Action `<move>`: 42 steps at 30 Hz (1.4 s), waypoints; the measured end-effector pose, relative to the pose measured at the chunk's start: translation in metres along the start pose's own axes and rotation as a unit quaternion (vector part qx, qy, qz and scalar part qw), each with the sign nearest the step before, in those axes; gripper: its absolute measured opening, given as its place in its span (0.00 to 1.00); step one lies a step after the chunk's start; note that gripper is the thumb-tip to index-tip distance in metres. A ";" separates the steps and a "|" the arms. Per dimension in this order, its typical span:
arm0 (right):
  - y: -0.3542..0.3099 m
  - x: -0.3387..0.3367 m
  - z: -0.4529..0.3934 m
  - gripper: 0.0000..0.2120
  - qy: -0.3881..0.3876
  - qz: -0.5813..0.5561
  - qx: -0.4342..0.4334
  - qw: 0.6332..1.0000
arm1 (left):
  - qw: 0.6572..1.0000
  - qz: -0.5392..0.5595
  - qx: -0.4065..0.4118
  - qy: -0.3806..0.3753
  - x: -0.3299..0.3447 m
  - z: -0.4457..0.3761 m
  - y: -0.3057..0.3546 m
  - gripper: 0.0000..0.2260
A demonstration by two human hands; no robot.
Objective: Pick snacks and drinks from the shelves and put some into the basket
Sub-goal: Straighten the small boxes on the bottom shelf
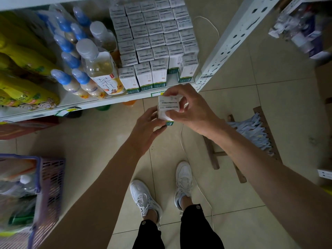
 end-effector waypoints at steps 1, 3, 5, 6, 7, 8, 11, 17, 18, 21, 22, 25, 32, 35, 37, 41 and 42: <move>-0.003 0.001 0.001 0.19 -0.001 -0.001 -0.002 1.000 | 1.000 0.009 0.003 -0.005 0.001 0.002 0.001 0.23; -0.007 0.003 0.003 0.19 -0.004 -0.001 0.000 1.000 | 1.000 0.020 0.007 -0.011 0.001 0.007 0.002 0.23; -0.008 0.004 0.003 0.19 -0.003 0.003 0.005 1.000 | 1.000 0.020 0.014 -0.017 0.000 0.010 0.004 0.23; -0.009 0.003 0.002 0.18 0.001 0.006 0.008 1.000 | 1.000 0.014 0.017 -0.018 -0.001 0.011 0.006 0.24; -0.009 0.002 0.002 0.18 0.008 0.010 0.010 1.000 | 1.000 0.005 0.019 -0.017 -0.002 0.013 0.006 0.24; -0.008 0.000 0.000 0.18 0.014 0.012 0.016 1.000 | 1.000 -0.005 0.019 -0.015 -0.003 0.016 0.006 0.24; 0.004 -0.004 -0.010 0.18 0.017 0.028 0.049 0.998 | 1.000 -0.019 0.002 -0.019 -0.002 0.025 0.001 0.24; 0.032 -0.006 -0.023 0.13 0.019 -0.044 0.143 0.989 | 0.999 0.020 -0.015 -0.048 0.006 0.041 -0.005 0.22; 0.039 -0.004 -0.022 0.13 0.014 -0.064 0.168 0.984 | 0.999 0.024 -0.014 -0.042 0.005 0.042 -0.004 0.21; 0.054 -0.004 -0.018 0.20 0.006 -0.086 0.215 0.973 | 0.998 0.056 -0.014 -0.025 0.003 0.044 -0.003 0.19; 0.057 -0.003 -0.017 0.23 0.006 -0.092 0.226 0.970 | 0.997 0.068 -0.015 -0.024 0.004 0.045 -0.002 0.17; 0.063 -0.001 -0.017 0.22 0.007 -0.105 0.244 0.964 | 0.994 0.102 -0.020 -0.036 0.010 0.047 0.000 0.10; 0.063 0.011 -0.015 0.17 -0.002 -0.147 0.248 0.958 | 0.977 0.199 -0.031 -0.073 0.029 0.048 0.003 0.23; 0.069 0.015 -0.011 0.22 -0.010 -0.148 0.283 0.948 | 0.973 0.208 -0.032 -0.093 0.037 0.047 0.011 0.23; 0.075 0.017 -0.007 0.25 -0.013 -0.128 0.312 0.941 | 0.972 0.212 -0.038 -0.094 0.040 0.045 0.016 0.19; 0.081 0.018 -0.002 0.27 0.004 -0.125 0.324 0.938 | 0.978 0.189 -0.027 -0.077 0.036 0.037 0.022 0.18; 0.082 0.016 -0.002 0.26 0.012 -0.134 0.324 0.936 | 0.981 0.179 -0.027 -0.072 0.034 0.035 0.022 0.18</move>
Point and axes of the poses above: each hand's wrist, its own z-axis away from the middle knuckle, its own x-axis out of the palm, y = z × x, the point moved 10 cm from there along -z, towards the middle knuckle, and after that the axes turned 3 degrees about x, right-handed, at the moved point
